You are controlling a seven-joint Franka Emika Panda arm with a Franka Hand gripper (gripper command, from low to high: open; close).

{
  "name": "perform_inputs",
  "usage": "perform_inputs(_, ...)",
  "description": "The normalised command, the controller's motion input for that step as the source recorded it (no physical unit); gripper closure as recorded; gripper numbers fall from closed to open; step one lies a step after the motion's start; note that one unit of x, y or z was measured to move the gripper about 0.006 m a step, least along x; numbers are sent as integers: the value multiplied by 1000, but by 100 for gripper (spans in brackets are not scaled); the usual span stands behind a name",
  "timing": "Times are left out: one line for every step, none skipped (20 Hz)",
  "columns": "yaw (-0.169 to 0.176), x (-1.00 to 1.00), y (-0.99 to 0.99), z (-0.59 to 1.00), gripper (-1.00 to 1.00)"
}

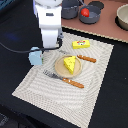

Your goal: Interact with the objects in diverse but meaningful ways.

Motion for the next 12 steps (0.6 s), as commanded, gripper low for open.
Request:
perform_inputs(-50,-566,-191,-220,-100)
perform_inputs(-106,-689,-200,-189,-100)
perform_inputs(-122,-714,-257,-183,-100)
perform_inputs(-134,-700,-229,-186,-100)
perform_inputs(-125,-740,-214,-171,-100)
perform_inputs(-108,-791,-191,-163,-100)
perform_inputs(-87,-840,-86,-151,-100)
perform_inputs(-79,-843,-29,-146,-100)
perform_inputs(-88,-823,0,-106,-100)
perform_inputs(-89,-817,0,-100,-100)
perform_inputs(-102,-786,0,-97,-100)
perform_inputs(-104,-771,0,-126,-100)
